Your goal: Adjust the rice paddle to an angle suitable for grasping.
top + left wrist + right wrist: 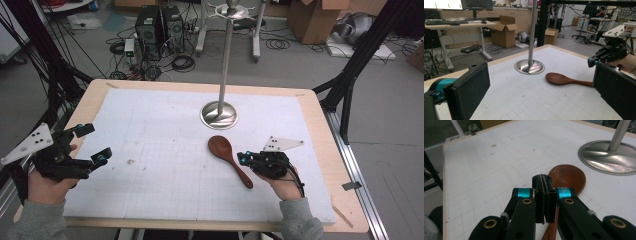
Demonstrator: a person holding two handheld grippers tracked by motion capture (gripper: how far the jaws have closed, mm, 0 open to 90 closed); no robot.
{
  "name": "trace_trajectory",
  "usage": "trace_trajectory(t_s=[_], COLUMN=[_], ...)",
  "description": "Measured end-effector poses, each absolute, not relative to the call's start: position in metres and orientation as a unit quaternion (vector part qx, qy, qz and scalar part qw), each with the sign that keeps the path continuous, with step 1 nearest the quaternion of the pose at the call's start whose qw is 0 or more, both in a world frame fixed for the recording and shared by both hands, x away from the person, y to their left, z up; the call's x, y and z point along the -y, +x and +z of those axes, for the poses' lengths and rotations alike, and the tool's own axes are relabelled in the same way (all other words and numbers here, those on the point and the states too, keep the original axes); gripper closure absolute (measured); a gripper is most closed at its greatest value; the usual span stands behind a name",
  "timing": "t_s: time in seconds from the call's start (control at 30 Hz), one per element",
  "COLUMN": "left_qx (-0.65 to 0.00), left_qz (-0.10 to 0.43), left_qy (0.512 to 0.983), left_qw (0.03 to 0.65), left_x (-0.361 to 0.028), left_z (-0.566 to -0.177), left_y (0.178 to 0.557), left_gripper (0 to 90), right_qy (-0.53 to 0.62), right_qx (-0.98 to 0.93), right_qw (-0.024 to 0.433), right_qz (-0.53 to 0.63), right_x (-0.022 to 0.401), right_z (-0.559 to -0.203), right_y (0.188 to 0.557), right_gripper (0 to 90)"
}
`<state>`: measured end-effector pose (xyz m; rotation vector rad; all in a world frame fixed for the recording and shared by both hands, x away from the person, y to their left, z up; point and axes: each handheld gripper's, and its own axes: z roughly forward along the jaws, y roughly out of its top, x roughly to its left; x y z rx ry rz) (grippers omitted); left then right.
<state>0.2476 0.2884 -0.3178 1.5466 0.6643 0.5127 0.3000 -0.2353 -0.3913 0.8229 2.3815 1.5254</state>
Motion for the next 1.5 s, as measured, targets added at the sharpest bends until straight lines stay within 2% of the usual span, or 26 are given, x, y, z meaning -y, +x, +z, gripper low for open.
trace_trajectory(t_s=[0.27, 1.5], left_qx=[-0.291, -0.293], left_qz=[0.224, 0.222], left_qy=[0.68, 0.68], left_qw=[0.635, 0.634], left_x=[-0.288, -0.289], left_z=[-0.318, -0.32], left_y=[0.248, 0.249], left_gripper=[1.8, 1.8], right_qy=[0.291, 0.279], right_qx=[-0.815, -0.867], right_qw=[0.074, 0.034], right_qz=[0.495, 0.412], right_x=[0.23, 0.21], right_z=[-0.403, -0.437], right_y=[0.303, 0.307], right_gripper=[89.4, 89.3])
